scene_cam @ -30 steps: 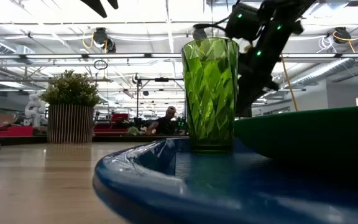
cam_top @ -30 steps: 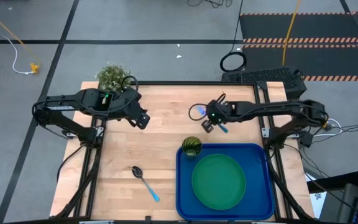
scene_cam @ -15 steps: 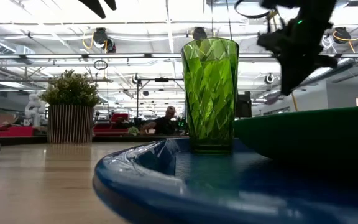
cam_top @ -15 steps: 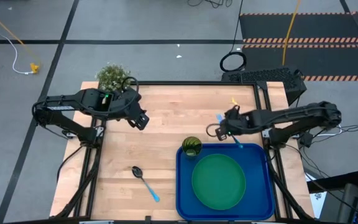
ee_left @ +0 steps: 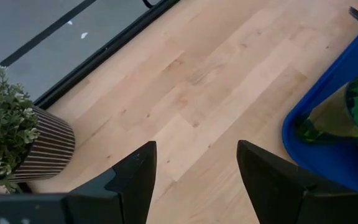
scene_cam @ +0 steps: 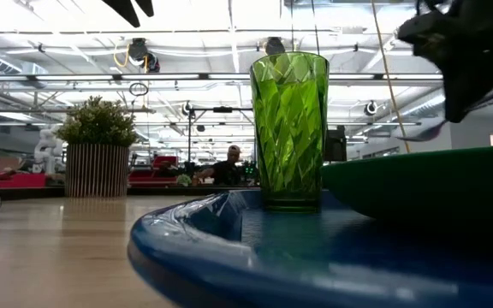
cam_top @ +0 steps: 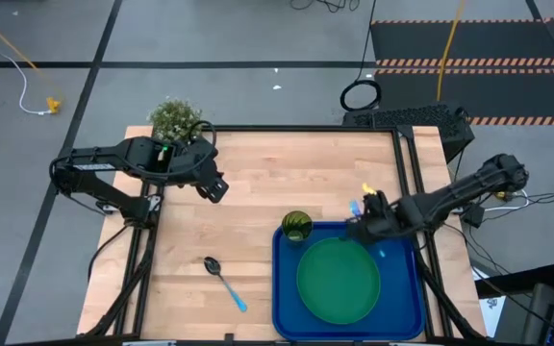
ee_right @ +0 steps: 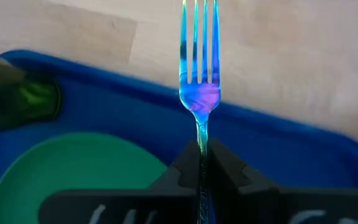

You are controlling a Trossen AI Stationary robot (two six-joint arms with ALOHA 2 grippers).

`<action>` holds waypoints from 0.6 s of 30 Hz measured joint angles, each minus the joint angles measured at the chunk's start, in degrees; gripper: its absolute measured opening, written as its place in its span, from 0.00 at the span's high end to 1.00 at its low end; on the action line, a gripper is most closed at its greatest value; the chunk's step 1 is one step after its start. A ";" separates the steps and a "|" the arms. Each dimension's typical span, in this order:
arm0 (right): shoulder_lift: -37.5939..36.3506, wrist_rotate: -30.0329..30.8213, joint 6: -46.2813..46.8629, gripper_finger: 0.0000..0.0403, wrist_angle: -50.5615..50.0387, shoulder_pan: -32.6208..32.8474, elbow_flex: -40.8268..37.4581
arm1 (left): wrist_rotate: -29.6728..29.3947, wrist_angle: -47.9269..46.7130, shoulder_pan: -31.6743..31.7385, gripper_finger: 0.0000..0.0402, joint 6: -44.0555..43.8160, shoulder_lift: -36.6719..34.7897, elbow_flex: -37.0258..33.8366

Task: Pick and place plate/cup/fork/spoon on tray
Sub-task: Put the blue fork on the blue tray to the right of the green plate

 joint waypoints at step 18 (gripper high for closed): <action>0.32 -4.62 22.34 1.00 -3.88 16.02 0.00 | 0.35 -0.07 -0.39 0.44 0.82 0.00 0.00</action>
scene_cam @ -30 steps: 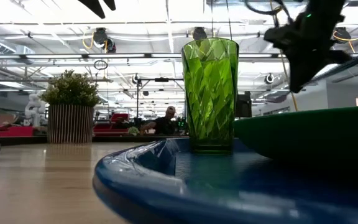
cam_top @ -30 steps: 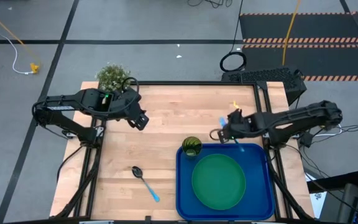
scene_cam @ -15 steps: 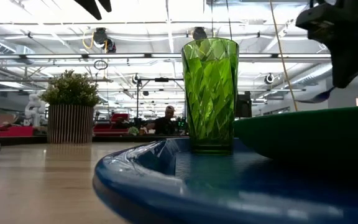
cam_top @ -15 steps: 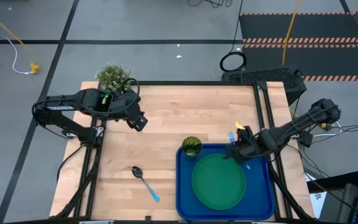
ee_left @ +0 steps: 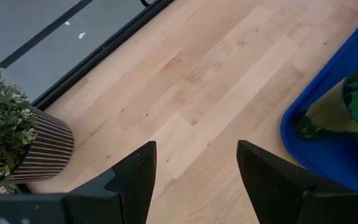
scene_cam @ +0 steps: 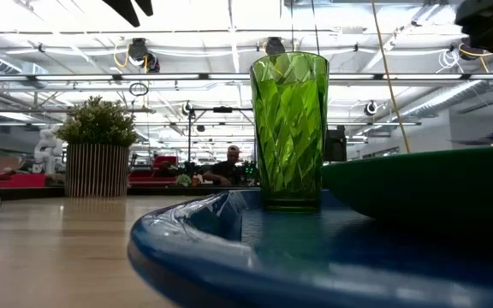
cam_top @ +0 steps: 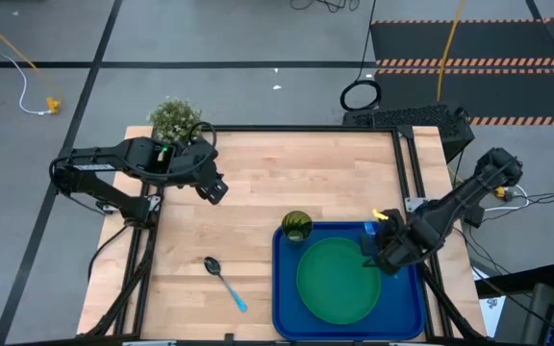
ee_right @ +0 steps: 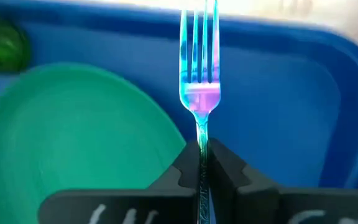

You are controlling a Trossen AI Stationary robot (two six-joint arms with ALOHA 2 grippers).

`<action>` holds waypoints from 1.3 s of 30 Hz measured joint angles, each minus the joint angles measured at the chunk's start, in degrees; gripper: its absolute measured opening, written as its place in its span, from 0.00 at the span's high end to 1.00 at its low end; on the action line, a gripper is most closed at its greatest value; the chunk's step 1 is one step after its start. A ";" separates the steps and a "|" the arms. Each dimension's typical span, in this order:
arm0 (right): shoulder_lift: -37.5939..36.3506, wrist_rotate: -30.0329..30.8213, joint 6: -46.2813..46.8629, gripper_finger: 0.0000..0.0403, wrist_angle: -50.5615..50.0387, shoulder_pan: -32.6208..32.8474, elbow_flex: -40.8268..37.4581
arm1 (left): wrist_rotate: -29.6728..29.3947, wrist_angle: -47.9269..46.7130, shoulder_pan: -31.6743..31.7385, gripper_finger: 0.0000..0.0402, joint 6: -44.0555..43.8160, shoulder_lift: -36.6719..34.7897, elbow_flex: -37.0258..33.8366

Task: Pick and place plate/cup/fork/spoon on tray
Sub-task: Put the blue fork on the blue tray to the right of the green plate

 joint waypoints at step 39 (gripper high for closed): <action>20.04 -12.87 2.30 1.00 8.11 9.28 0.02 | 0.02 -1.13 0.00 0.44 -4.18 0.00 0.00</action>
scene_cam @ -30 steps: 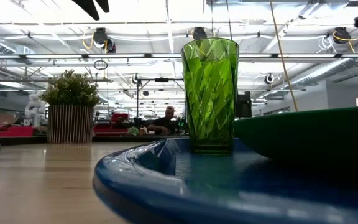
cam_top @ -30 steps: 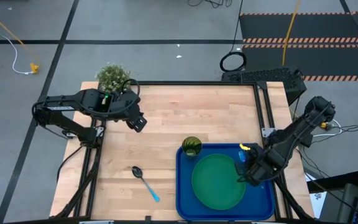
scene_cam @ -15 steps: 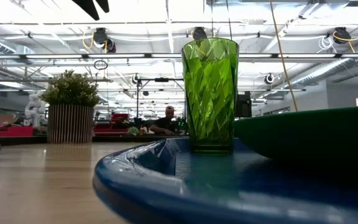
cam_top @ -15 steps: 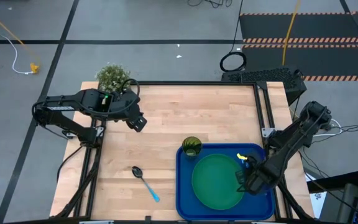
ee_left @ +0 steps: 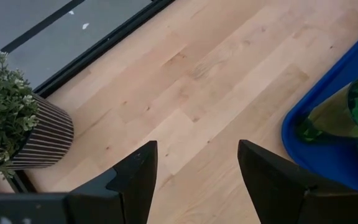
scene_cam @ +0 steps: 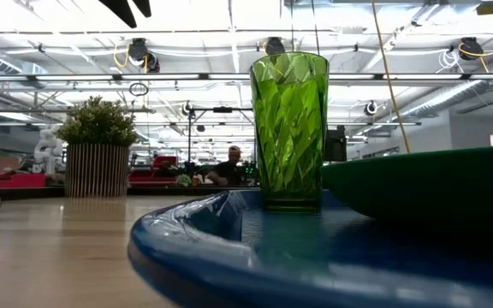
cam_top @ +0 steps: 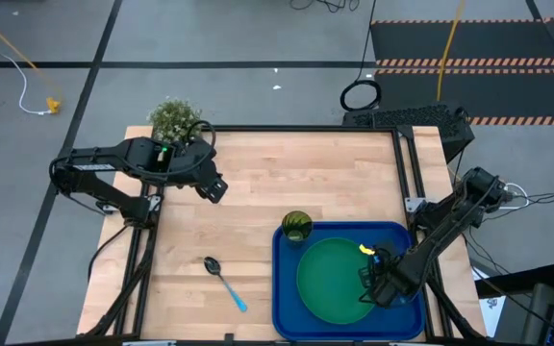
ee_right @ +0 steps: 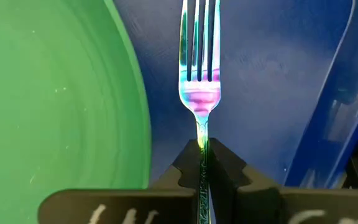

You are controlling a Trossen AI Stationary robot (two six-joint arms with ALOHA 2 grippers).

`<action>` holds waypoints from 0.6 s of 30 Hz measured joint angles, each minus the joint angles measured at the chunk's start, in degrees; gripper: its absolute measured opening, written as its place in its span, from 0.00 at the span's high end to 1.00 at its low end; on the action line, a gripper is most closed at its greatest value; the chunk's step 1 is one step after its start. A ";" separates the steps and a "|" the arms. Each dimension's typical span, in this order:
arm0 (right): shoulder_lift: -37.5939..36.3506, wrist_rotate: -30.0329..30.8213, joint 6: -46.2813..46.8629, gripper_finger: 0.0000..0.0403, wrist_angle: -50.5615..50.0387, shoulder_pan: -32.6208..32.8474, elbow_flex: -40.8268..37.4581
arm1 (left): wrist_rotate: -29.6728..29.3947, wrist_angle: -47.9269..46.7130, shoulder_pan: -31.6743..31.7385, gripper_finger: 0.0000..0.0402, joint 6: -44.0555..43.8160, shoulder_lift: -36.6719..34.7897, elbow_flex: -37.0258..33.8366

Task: Pick and place plate/cup/fork/spoon on tray
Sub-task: Put the blue fork on the blue tray to the right of the green plate

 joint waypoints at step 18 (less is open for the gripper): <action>6.81 1.09 0.25 0.98 5.21 -0.02 -0.11 | 0.00 0.11 0.00 0.44 -0.46 0.00 0.00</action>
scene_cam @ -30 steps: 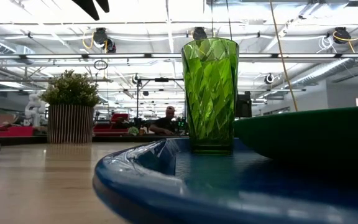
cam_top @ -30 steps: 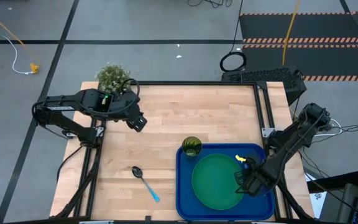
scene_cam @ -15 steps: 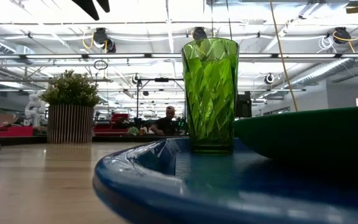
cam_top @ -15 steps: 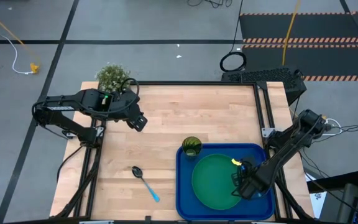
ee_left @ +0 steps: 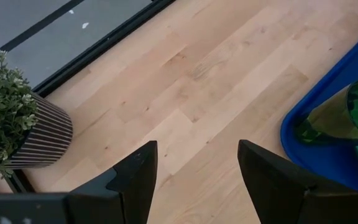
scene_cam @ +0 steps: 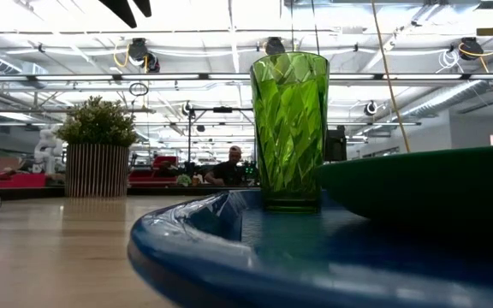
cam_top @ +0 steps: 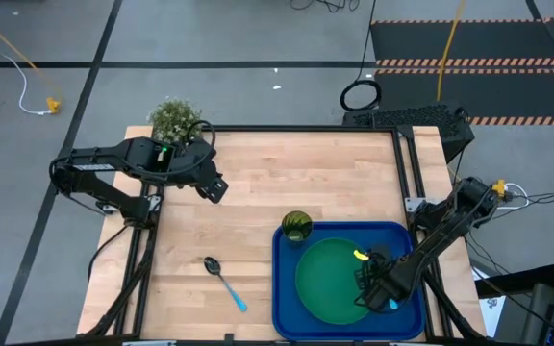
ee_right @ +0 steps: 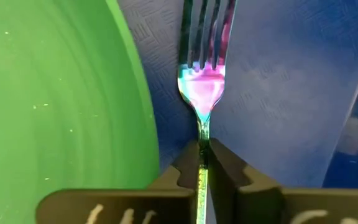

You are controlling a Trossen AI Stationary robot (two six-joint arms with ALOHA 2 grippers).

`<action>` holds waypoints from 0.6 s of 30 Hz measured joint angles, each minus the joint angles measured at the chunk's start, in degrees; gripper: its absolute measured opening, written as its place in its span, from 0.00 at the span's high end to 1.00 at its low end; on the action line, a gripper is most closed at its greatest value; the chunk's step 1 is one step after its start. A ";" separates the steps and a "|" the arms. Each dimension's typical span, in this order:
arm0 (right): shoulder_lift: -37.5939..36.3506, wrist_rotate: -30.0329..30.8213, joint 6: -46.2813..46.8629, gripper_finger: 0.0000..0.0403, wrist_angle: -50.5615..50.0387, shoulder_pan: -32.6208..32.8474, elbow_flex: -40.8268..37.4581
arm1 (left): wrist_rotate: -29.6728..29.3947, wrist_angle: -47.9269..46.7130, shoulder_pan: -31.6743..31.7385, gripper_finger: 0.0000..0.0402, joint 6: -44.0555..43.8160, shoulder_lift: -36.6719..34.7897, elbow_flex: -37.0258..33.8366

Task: Pick and place plate/cup/fork/spoon on tray
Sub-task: Put the blue fork on the blue tray to the right of the green plate

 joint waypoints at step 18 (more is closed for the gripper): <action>-7.13 -1.59 1.21 0.78 -2.09 0.44 -0.04 | 0.00 0.49 0.00 0.44 -0.01 0.00 0.00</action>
